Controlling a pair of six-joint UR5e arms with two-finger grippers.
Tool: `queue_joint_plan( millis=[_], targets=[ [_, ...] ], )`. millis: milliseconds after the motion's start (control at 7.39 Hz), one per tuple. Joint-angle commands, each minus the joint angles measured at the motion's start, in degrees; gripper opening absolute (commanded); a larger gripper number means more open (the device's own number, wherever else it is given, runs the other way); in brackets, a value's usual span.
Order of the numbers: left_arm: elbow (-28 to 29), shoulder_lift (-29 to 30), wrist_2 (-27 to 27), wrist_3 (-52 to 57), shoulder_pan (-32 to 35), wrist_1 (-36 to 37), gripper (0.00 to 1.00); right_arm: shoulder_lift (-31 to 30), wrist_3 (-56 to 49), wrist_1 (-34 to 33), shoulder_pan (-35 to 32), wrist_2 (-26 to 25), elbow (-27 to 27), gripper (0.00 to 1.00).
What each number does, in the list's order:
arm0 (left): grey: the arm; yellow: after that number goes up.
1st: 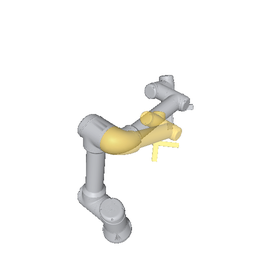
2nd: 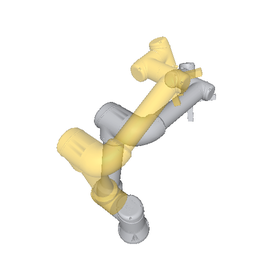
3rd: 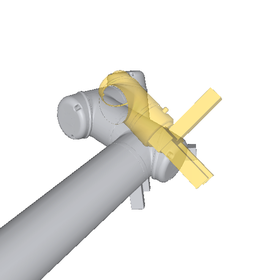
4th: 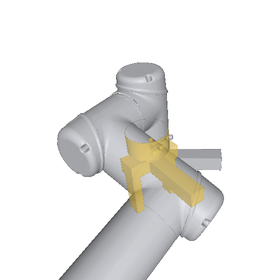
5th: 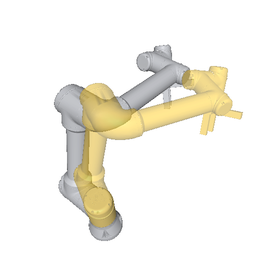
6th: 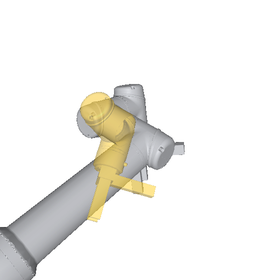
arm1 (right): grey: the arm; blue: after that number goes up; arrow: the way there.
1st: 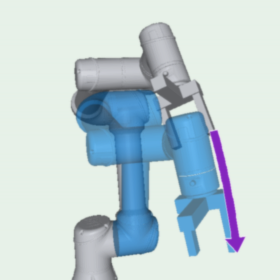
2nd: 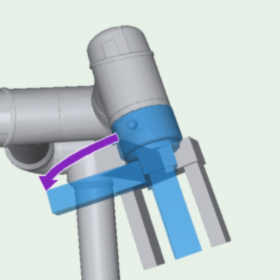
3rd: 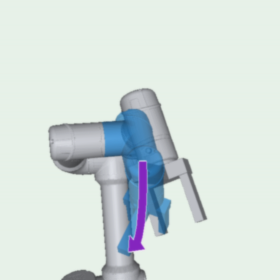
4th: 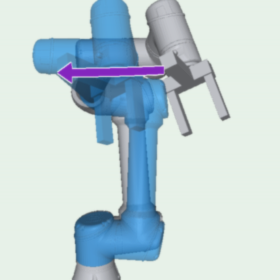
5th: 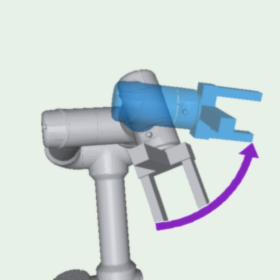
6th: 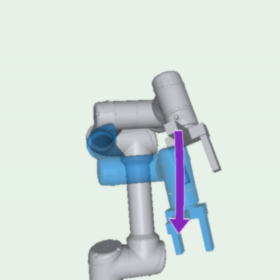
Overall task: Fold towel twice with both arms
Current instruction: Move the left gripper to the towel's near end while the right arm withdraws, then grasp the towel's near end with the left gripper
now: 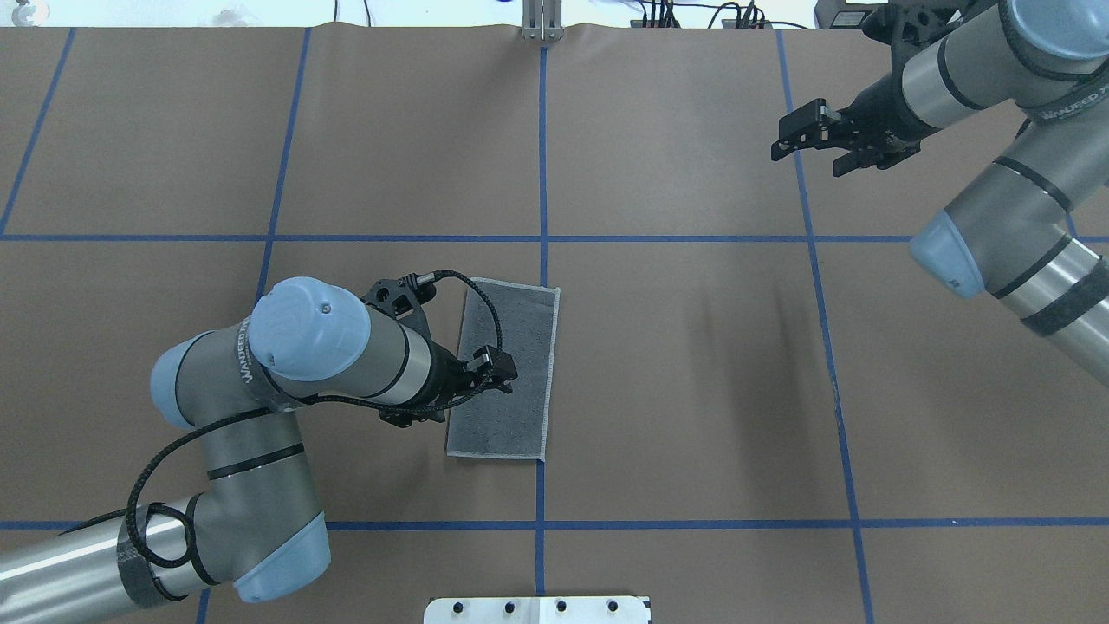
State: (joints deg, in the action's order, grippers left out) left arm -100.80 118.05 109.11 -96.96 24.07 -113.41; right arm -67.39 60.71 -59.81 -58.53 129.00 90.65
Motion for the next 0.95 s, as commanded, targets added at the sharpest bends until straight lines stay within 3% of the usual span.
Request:
queue_joint_plan(
  millis=[0, 812],
  targets=[
    [0.25, -0.72, -1.53, 0.28, -1.91, 0.03, 0.99, -0.20, -0.77, -0.05, -0.36, -0.06, -0.56, 1.00],
    [2.01, -0.55, -1.62, 0.28, -2.71, 0.03, 0.98, -0.29, -0.77, 0.13, -0.36, -0.33, -1.61, 1.00]
  ],
)
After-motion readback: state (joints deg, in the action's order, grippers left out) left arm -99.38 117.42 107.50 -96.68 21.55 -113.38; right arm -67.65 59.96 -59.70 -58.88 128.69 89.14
